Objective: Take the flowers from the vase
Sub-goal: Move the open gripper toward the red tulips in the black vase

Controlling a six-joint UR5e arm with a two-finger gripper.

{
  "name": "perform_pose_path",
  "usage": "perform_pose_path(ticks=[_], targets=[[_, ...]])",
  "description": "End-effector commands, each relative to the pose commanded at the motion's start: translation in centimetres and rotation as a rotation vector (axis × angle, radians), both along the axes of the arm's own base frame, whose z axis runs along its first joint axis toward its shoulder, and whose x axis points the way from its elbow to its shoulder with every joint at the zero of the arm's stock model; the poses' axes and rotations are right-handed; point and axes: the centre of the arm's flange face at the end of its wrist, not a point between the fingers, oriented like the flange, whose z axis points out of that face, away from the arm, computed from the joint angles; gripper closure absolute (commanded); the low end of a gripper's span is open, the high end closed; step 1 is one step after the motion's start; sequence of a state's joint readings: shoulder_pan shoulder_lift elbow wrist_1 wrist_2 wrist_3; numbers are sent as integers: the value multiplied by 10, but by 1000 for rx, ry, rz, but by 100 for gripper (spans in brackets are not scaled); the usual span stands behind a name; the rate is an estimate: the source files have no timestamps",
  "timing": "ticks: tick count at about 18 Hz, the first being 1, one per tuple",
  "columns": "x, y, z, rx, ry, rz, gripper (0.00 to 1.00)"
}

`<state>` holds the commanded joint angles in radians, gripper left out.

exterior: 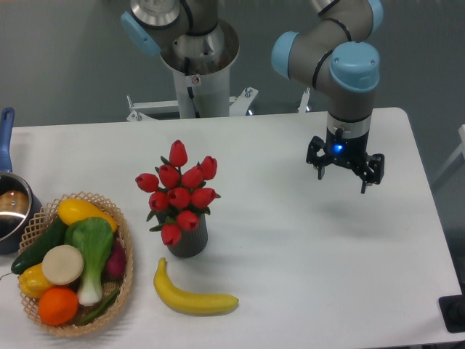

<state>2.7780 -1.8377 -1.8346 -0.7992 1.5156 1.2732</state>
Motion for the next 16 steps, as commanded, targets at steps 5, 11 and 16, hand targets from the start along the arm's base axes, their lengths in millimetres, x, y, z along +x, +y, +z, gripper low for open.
perform_pose_path(ticks=[5, 11, 16], targets=[[10, 11, 2, 8, -3, 0, 0], [61, 48, -10, 40, -55, -11, 0], [117, 73, -23, 68, -109, -64, 0]])
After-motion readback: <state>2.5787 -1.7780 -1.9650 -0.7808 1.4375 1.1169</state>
